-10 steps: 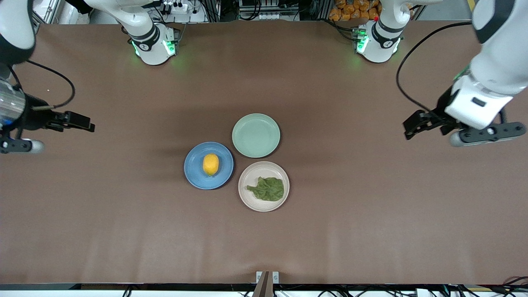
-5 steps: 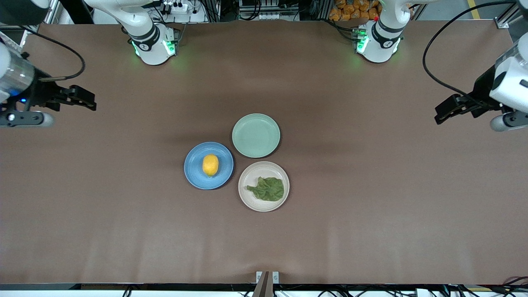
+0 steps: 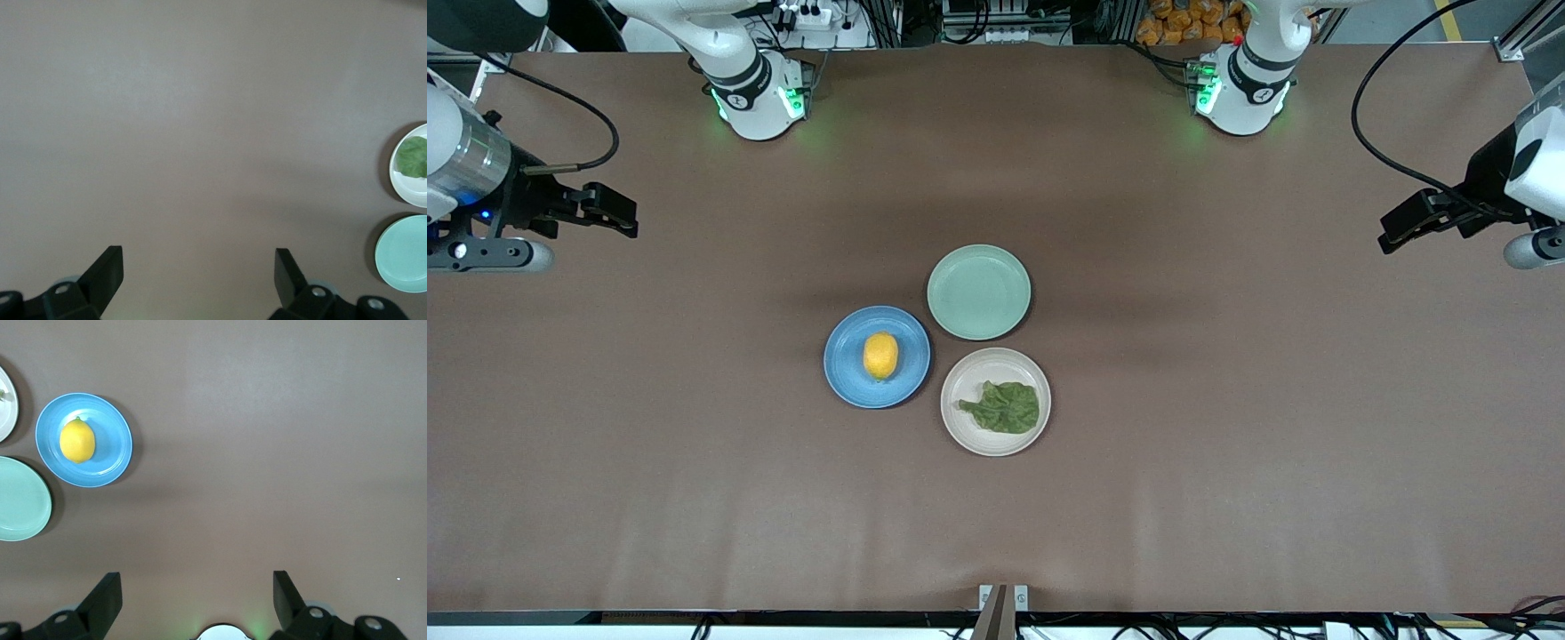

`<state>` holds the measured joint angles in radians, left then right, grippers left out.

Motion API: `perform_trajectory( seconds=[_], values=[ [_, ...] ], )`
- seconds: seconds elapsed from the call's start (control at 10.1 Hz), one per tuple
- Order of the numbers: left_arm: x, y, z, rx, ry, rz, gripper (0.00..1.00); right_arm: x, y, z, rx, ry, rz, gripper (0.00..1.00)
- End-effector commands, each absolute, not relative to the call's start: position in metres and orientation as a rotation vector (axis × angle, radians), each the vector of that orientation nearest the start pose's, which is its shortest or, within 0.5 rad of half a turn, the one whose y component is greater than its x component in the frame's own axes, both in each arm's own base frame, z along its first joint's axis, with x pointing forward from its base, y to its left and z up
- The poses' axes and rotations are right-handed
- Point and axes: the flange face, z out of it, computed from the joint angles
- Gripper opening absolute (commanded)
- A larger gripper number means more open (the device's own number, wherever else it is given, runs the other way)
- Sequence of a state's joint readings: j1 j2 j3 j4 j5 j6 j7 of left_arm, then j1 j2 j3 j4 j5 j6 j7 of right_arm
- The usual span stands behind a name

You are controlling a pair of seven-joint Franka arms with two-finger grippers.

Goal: Place lemon and lettuce in plates

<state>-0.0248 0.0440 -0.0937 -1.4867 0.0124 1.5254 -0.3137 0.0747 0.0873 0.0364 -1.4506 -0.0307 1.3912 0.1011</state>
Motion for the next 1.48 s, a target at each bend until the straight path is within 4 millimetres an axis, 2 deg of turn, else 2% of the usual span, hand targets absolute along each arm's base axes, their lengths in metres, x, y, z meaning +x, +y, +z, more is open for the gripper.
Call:
perform_trajectory(
  seconds=[0.0, 0.2, 0.4, 0.59, 0.79, 1.38],
  values=[
    [0.551, -0.057, 0.636, -3.121, -0.312, 0.05, 1.0, 0.559, 0.05, 0.623, -3.189, -0.001, 0.203, 1.0],
    [0.551, -0.052, 0.641, -3.122, -0.308, 0.038, 1.0, 0.561, 0.052, 0.625, -3.186, 0.002, 0.173, 1.0],
    [0.55, -0.052, 0.642, -3.115, -0.27, 0.035, 1.0, 0.563, 0.029, 0.63, -3.195, 0.059, 0.117, 1.0],
    [0.551, -0.052, 0.643, -3.122, -0.108, 0.032, 1.0, 0.559, 0.016, 0.63, -3.196, 0.102, 0.14, 1.0],
    [0.55, -0.053, 0.643, -3.121, -0.093, 0.03, 1.0, 0.551, 0.01, 0.628, -3.203, 0.122, 0.152, 1.0],
    [0.55, -0.056, 0.646, -3.123, -0.033, 0.025, 1.0, 0.55, 0.013, 0.626, -3.204, 0.112, 0.162, 1.0]
  ],
)
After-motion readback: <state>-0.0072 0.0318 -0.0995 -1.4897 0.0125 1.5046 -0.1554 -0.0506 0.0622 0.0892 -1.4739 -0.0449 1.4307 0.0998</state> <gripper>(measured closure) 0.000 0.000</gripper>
